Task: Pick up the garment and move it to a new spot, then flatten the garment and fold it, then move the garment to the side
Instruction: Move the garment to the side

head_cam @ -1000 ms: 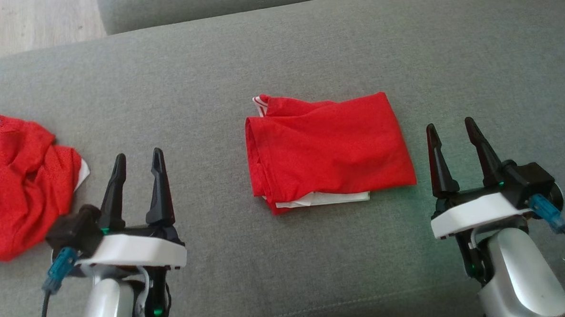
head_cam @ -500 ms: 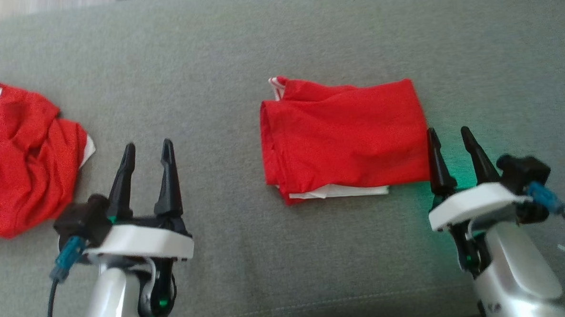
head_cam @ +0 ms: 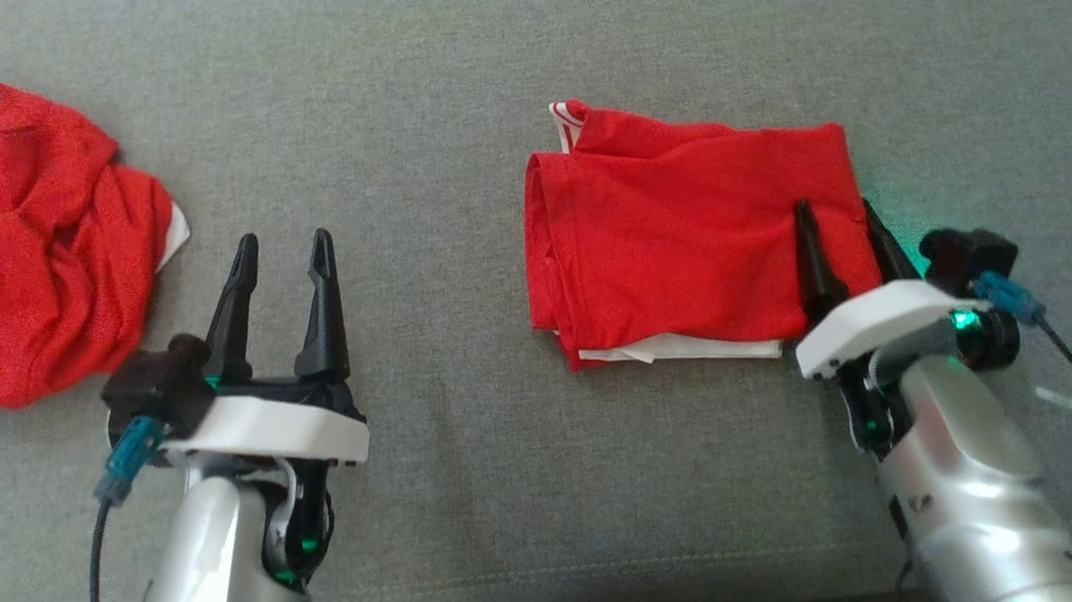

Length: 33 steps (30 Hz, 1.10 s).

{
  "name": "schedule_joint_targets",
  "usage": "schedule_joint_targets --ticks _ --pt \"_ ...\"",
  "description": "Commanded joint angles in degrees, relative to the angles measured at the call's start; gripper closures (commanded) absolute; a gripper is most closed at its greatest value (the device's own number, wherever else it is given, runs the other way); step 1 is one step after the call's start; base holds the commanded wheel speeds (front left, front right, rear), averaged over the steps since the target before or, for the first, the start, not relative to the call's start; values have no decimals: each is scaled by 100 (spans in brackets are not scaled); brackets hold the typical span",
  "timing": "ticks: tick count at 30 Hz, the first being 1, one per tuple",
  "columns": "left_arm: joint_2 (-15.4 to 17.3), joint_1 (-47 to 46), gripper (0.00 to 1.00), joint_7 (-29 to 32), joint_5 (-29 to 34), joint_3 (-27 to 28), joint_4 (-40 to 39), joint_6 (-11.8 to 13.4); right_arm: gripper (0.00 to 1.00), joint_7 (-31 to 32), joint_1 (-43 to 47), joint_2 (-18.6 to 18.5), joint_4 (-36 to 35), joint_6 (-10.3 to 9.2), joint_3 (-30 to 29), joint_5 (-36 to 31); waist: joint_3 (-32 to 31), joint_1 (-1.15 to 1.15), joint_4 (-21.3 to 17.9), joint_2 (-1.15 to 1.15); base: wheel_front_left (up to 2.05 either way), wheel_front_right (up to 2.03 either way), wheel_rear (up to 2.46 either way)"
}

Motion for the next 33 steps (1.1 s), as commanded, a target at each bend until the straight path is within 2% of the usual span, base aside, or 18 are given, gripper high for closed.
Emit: schedule_joint_targets --ticks 1,7,11,12,17,24,29,33 --pt "49 -245 0 -29 78 173 -170 -31 100 -15 -133 48 122 18 254 -13 34 0 -26 0 0 0 0" --pt "49 -249 0 -29 152 245 -154 -66 100 -172 -504 -15 194 18 257 -781 11 0 -235 0 0 0 0" --pt "49 -245 0 -29 168 268 -140 -88 100 -206 -659 -424 -27 18 190 -1269 -49 0 -365 0 0 0 0" --pt "49 -245 0 -29 168 268 -140 -88 100 -206 -659 -424 -27 18 190 -1269 -49 0 -365 0 0 0 0" --pt "49 -239 0 -29 167 274 -152 -97 100 -133 -786 -1234 -371 18 106 -1630 -67 0 -486 0 0 0 0" --pt "49 -257 0 -29 167 242 -176 -125 100 141 -919 -2433 -456 18 -149 -1639 27 0 -507 0 0 0 0" --pt "49 -294 0 -29 163 248 -189 -148 100 168 -981 -2875 -419 18 -523 -1543 113 0 -451 0 0 0 0" --pt "49 -296 0 -29 175 282 -186 -156 100 161 -998 -2884 -520 18 -553 -1499 149 0 -432 0 0 0 0"
